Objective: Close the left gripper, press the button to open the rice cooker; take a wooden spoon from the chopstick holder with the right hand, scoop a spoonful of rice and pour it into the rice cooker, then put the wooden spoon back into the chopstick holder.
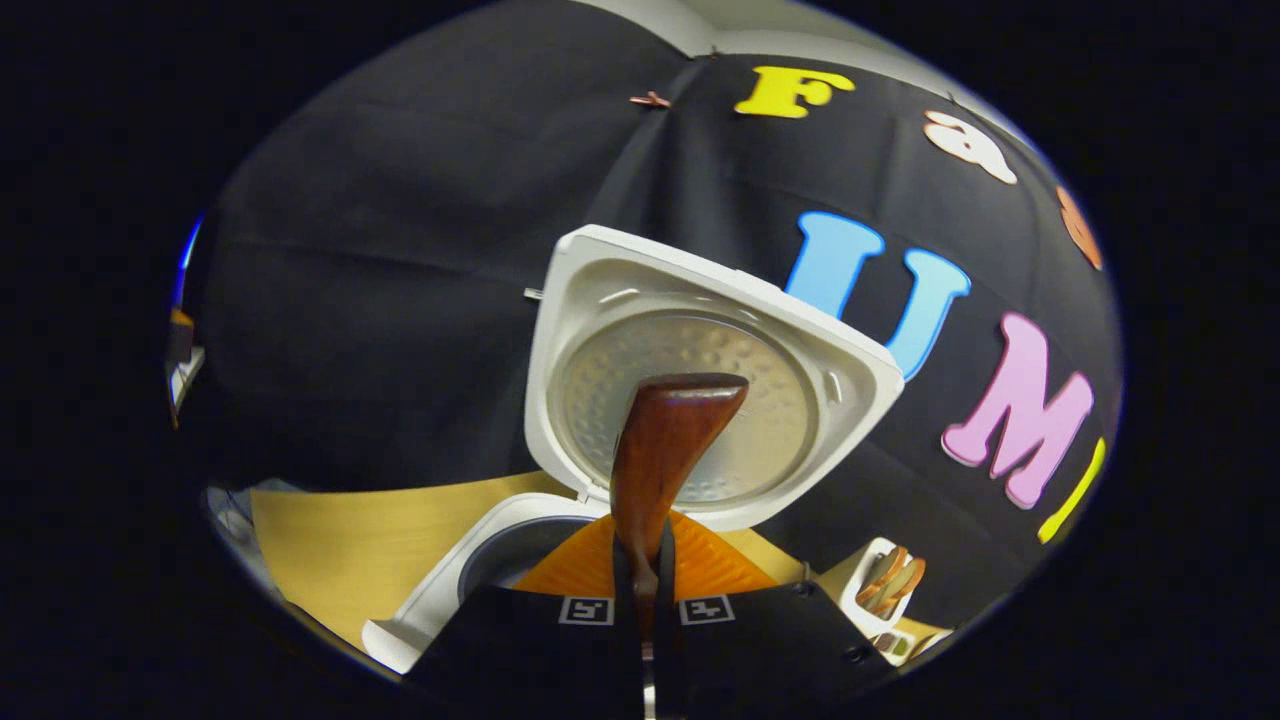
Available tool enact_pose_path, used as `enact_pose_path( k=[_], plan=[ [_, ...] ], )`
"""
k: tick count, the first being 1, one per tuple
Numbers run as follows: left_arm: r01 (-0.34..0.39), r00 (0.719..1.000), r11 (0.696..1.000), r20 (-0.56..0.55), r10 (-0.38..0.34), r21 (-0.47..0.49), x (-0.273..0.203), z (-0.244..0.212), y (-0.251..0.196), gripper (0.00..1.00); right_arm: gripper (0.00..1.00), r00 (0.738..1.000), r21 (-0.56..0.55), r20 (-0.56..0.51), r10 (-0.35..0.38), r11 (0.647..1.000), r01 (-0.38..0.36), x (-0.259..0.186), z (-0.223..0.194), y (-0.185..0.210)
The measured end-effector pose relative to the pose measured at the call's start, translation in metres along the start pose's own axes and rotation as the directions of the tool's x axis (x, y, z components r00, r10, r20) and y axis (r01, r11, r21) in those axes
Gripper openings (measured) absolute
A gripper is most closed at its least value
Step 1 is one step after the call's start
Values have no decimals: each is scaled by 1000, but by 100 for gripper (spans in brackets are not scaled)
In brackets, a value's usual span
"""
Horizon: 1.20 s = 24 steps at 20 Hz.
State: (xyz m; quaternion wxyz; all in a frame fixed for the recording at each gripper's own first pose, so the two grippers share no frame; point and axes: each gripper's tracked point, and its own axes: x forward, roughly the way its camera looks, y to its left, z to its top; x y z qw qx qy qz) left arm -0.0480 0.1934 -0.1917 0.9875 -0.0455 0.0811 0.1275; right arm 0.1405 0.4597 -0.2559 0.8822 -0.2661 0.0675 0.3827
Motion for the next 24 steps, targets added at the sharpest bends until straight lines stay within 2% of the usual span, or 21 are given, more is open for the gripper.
enact_pose_path(
  k=[2, 3, 5, 7, 8, 9, 10, 12, 14, 16, 17, 20, 21, 22, 23, 24],
  plan=[
    [16, 1000, 1000, -6, -16, -6, -4, -2, -5, 100, 9, 1000, -112, 14, 27, 993, -26, -7, 6, 16],
    [23, 1000, 1000, -8, -23, -9, -6, -1, -8, 97, 9, 999, -145, 12, 46, 988, -44, -9, 3, 24],
    [34, 999, 999, -9, -34, -9, -11, -1, -12, 98, 9, 998, -141, -10, 62, 988, -62, -10, -2, 26],
    [38, 999, 999, -10, -38, 2, -16, -1, -16, 98, 9, 998, 38, -16, 64, 997, -63, -12, -2, 22],
    [37, 999, 999, -9, -37, 10, -19, 0, -18, 98, 9, 998, 170, -16, 53, 984, -49, -14, 1, 16],
    [42, 999, 999, -10, -42, 13, -21, 1, -20, 97, 9, 999, 309, -18, 43, 950, -35, -18, 8, 9],
    [52, 999, 999, -8, -52, 11, -25, 2, -25, 97, 9, 999, 443, -13, 32, 896, -23, -24, 11, -1],
    [71, 997, 997, -1, -71, 8, -31, 7, -32, 97, 9, 1000, 657, 7, 7, 754, -10, -37, 15, -25],
    [83, 996, 996, 10, -83, 18, -36, 11, -40, 97, 9, 999, 783, 42, -31, 622, -14, -57, 17, -56],
    [97, 995, 995, 26, -98, 32, -40, 18, -48, 97, 9, 994, 844, 78, -71, 536, -28, -76, 21, -86],
    [103, 994, 994, 34, -104, 41, -42, 21, -53, 97, 9, 992, 858, 91, -92, 512, -31, -89, 17, -97],
    [126, 990, 989, 59, -131, 75, -46, 31, -71, 97, 9, 981, 880, 122, -151, 474, -36, -130, 11, -129],
    [133, 988, 988, 69, -139, 83, -47, 35, -76, 97, 9, 977, 884, 126, -174, 466, -31, -148, 9, -139],
    [140, 986, 987, 76, -147, 84, -48, 40, -83, 97, 13, 972, 887, 126, -199, 462, -20, -165, 2, -150],
    [151, 984, 985, 80, -157, 79, -47, 41, -89, 97, 8, 968, 888, 121, -221, 461, -6, -179, -5, -163],
    [163, 982, 984, 81, -168, 73, -47, 42, -96, 97, 9, 964, 889, 112, -241, 458, 12, -194, -14, -175]
  ],
)
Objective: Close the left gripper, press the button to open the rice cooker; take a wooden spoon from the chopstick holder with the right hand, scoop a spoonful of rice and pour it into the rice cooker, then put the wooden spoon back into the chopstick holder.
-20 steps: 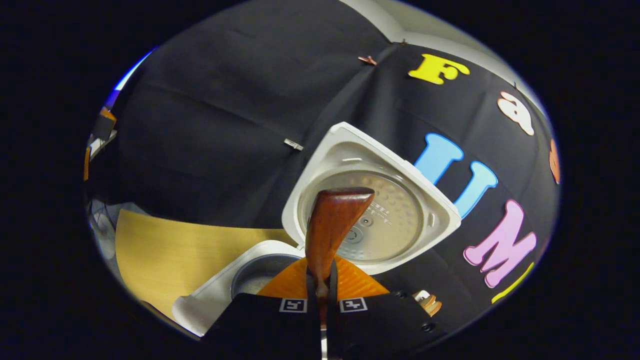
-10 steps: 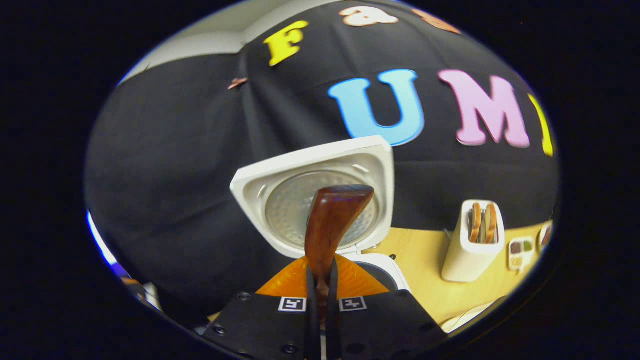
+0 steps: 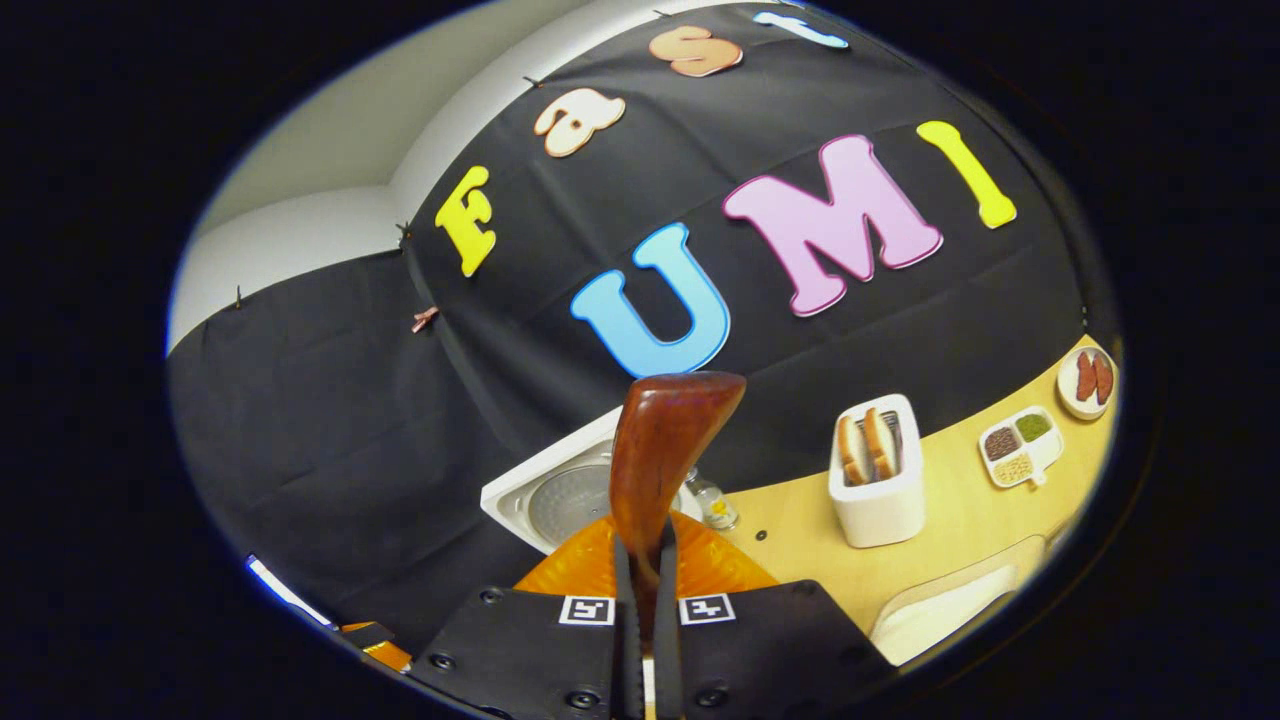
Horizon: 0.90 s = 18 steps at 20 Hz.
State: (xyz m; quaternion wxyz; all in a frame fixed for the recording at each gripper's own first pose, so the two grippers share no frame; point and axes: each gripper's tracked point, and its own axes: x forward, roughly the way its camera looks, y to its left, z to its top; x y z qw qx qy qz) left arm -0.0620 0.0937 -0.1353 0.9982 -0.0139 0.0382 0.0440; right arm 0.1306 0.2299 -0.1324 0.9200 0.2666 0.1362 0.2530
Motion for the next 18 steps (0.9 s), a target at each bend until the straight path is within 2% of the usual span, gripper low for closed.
enact_pose_path(
  k=[2, 5, 10, 15, 18],
  plan=[
    [21, 1000, 1000, 14, -21, -18, 0, 6, -12, 97, 8, 999, 4, 28, -27, 1000, 27, -22, 17, -26],
    [13, 999, 1000, 39, -13, -22, 3, 14, -20, 97, 9, 994, 3, 71, -84, 997, 84, -65, 48, -74],
    [22, 999, 1000, 46, -22, 4, 14, 21, -37, 97, 8, 971, -20, 120, -209, 977, 213, -125, 83, -156],
    [19, 999, 1000, 29, -19, -16, 23, 21, -60, 97, 8, 923, -84, 137, -360, 924, 373, -175, 100, -247],
    [16, 1000, 1000, 17, -16, -16, 25, 23, -74, 97, 8, 899, -171, 92, -428, 883, 437, -187, 84, -294]
  ],
)
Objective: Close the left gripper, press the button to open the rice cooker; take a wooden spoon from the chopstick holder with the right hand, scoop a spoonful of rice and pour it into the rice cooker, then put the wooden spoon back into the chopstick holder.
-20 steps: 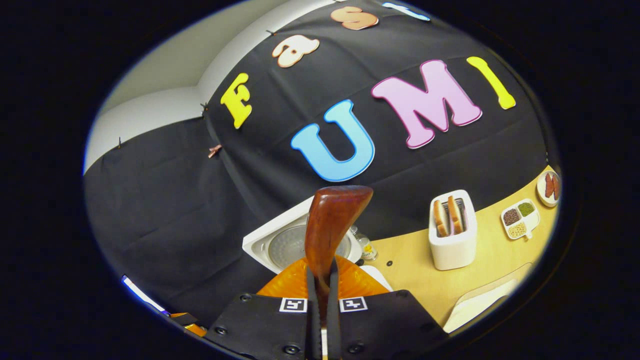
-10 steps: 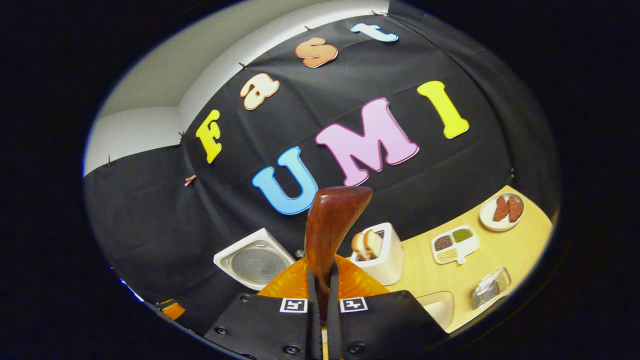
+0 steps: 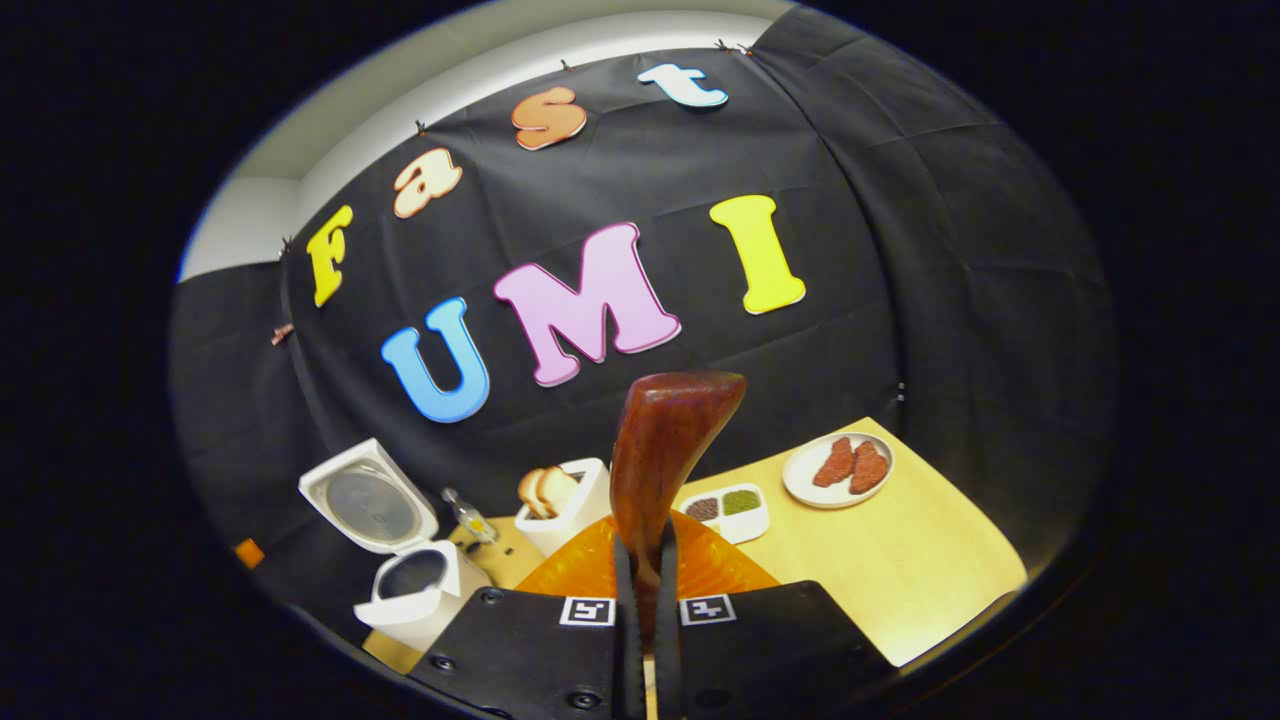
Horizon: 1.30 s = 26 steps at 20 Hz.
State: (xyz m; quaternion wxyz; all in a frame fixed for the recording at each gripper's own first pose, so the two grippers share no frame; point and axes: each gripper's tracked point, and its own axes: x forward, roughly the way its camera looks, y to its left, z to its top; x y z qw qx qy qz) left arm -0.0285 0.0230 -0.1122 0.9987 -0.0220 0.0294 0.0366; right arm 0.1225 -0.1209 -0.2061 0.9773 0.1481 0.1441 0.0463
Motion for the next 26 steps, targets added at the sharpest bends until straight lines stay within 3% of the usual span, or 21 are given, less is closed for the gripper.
enact_pose_path(
  k=[3, 7, 15, 20, 24, 26],
  plan=[
    [-12, 1000, 1000, 1, 12, 12, -2, 7, -14, 97, 9, 998, -69, -57, -28, 997, 24, 18, -28, -28],
    [-36, 999, 999, -15, 36, 35, -6, 11, -24, 97, 9, 988, -73, -150, -44, 997, 34, 46, -73, -58],
    [-68, 996, 997, -47, 70, 39, -14, 9, -39, 97, 9, 964, 6, -262, -30, 999, 33, 86, -129, -78],
    [-71, 996, 996, -52, 74, 48, -16, 12, -43, 97, 11, 952, 85, -305, -36, 994, 65, 86, -147, -88],
    [-57, 997, 997, -50, 59, 51, -15, 13, -45, 97, 20, 943, 117, -328, -50, 989, 93, 77, -152, -95],
    [-47, 998, 998, -48, 49, 44, -14, 14, -45, 97, 34, 940, 132, -332, -76, 983, 126, 66, -150, -102]
  ],
)
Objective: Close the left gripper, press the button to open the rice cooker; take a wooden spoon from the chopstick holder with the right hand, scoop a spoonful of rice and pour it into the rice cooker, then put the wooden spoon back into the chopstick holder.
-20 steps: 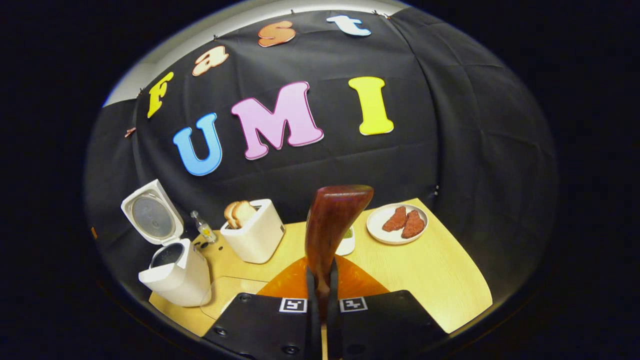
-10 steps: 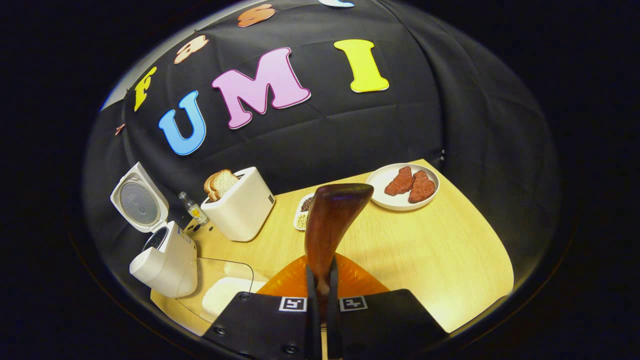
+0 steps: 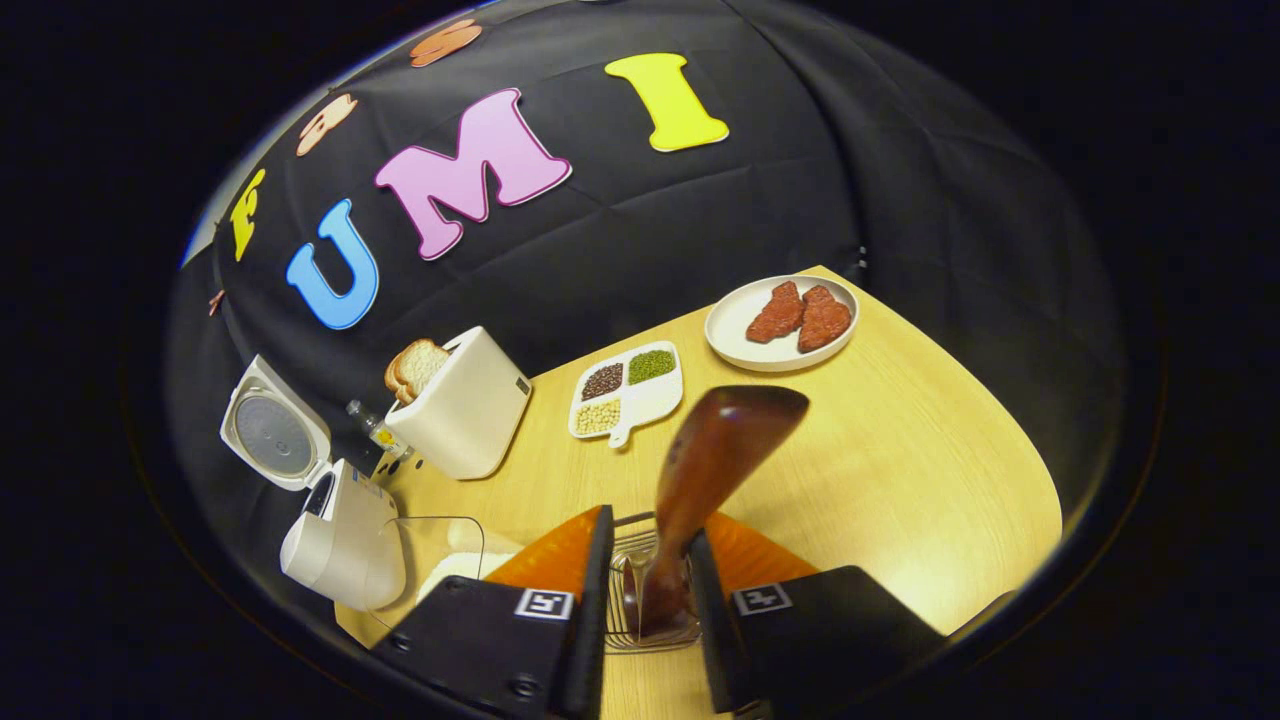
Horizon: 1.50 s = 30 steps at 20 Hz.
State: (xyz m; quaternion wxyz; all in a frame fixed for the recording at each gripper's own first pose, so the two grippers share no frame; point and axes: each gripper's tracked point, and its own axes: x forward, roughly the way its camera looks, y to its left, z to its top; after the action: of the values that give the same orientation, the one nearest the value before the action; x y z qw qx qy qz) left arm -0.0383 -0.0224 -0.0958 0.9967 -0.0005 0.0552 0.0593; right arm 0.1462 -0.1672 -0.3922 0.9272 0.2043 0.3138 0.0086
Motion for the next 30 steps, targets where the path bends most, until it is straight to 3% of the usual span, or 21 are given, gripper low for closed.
enact_pose_path(
  k=[1, 2, 3, 10, 17, 19, 26, 30],
  plan=[
    [7, 1000, 1000, 3, -7, -2, 2, 1, 0, 97, 58, 1000, 12, 3, -15, 1000, 15, -7, -1, -4],
    [11, 1000, 1000, 6, -11, -2, 4, 3, 1, 97, 72, 999, 21, 12, -32, 999, 32, -15, 0, -8],
    [14, 1000, 1000, 9, -14, -1, 7, 3, 4, 97, 92, 998, 27, 30, -46, 999, 45, -24, 1, -11],
    [27, 997, 999, 76, -29, 19, 42, 36, 26, 97, 98, 981, -50, 142, -133, 989, 142, -116, -5, -8],
    [15, 973, 998, 230, -30, 67, 111, 117, 43, 100, 98, 968, -142, 226, -104, 980, 139, -190, -14, 38],
    [9, 970, 999, 244, -20, 48, 138, 130, 47, 96, 98, 965, -164, 247, -90, 977, 134, -205, -13, 54],
    [-38, 977, 999, 210, 32, 22, 253, 137, 72, 96, 98, 944, -240, 330, -21, 965, 106, -240, 9, 116],
    [-67, 985, 998, 158, 63, 19, 313, 123, 89, 96, 98, 930, -247, 367, -22, 962, 121, -255, 16, 133]
  ],
)
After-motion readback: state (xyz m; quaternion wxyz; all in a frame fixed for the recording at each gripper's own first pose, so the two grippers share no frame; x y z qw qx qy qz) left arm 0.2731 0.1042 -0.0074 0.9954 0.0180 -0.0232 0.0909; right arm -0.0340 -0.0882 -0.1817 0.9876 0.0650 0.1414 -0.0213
